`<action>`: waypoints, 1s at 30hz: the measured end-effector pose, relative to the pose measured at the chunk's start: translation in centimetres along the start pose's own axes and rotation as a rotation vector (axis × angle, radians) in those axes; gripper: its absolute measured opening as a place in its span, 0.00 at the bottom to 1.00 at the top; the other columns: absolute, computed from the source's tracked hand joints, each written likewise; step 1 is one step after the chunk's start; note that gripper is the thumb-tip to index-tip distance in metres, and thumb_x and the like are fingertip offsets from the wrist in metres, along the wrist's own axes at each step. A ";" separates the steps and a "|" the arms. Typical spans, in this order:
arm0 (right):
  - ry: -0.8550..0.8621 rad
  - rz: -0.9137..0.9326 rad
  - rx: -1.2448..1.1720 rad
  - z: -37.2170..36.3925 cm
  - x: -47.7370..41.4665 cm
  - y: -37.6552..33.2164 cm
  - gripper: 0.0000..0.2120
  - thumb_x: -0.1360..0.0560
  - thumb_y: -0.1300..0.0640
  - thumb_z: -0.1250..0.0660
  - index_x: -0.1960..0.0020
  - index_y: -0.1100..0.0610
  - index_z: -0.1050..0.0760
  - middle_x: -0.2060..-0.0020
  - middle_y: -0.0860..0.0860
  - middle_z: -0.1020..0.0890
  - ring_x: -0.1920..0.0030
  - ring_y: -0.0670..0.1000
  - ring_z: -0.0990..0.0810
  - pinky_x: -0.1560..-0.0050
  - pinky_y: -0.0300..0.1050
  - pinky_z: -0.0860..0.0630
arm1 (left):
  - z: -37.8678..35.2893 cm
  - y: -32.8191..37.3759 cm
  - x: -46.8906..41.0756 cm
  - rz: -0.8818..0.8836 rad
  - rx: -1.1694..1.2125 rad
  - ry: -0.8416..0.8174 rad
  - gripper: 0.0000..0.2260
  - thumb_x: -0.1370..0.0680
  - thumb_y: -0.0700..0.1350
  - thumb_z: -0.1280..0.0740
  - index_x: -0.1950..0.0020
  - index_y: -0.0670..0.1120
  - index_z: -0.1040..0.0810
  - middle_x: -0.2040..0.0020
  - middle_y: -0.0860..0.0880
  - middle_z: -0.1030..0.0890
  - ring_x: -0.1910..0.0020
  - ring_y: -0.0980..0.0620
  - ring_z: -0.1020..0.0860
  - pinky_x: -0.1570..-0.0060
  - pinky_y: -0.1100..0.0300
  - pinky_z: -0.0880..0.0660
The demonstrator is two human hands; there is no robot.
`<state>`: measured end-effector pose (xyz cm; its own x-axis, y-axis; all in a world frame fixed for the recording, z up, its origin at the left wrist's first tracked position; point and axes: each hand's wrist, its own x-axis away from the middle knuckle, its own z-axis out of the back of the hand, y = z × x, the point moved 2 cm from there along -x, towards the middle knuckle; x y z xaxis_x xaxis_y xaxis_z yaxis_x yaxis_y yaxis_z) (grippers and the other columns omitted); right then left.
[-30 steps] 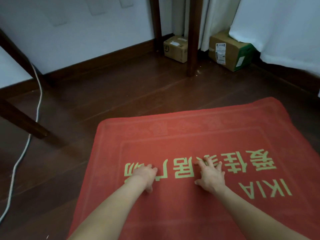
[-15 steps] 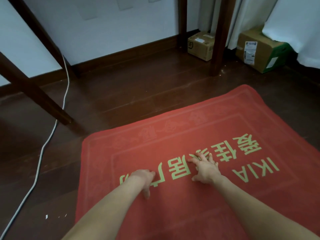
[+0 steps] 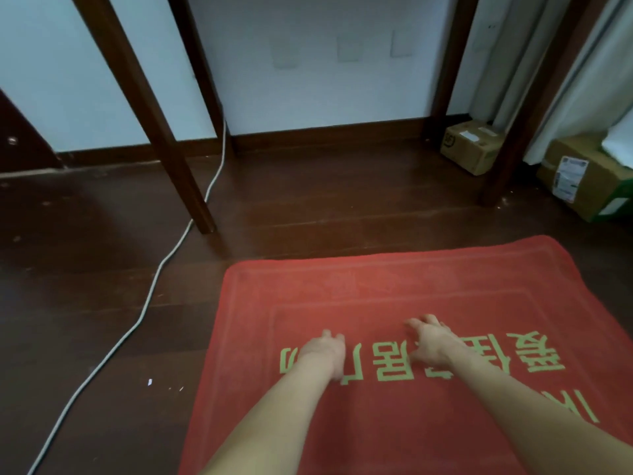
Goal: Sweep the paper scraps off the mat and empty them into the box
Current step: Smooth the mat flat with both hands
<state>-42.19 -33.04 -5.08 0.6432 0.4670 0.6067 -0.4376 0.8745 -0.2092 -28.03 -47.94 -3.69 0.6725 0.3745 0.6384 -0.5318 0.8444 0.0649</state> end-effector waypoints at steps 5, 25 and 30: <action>0.011 0.007 -0.025 -1.7 -0.4 0.8 0.41 0.29 0.53 0.29 0.22 0.42 0.46 0.21 0.53 0.48 0.23 0.60 0.41 0.26 0.56 0.36 | -0.5 0.3 0.8 0.072 0.009 -0.019 0.38 0.26 0.48 0.28 0.22 0.43 0.46 0.22 0.41 0.47 0.27 0.38 0.36 0.31 0.47 0.33; -0.079 -0.117 -0.102 -5.1 -1.5 5.6 0.50 0.28 0.51 0.25 0.21 0.39 0.57 0.21 0.49 0.65 0.23 0.66 0.63 0.28 0.72 0.47 | -4.9 4.5 -3.6 0.141 0.018 -0.099 0.48 0.30 0.49 0.24 0.21 0.48 0.54 0.23 0.45 0.50 0.25 0.39 0.45 0.31 0.38 0.37; -0.037 -0.088 -0.118 -4.7 -2.6 4.6 0.47 0.27 0.53 0.26 0.22 0.38 0.55 0.21 0.47 0.64 0.23 0.67 0.62 0.27 0.72 0.48 | -5.0 3.5 -4.4 0.162 0.067 -0.063 0.45 0.29 0.44 0.24 0.22 0.46 0.50 0.24 0.44 0.51 0.24 0.38 0.48 0.30 0.41 0.37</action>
<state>-42.92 -29.59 -11.25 0.6515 0.3847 0.6538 -0.3025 0.9221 -0.2411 -30.31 -44.72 -10.07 0.5430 0.4768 0.6912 -0.6649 0.7469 0.0071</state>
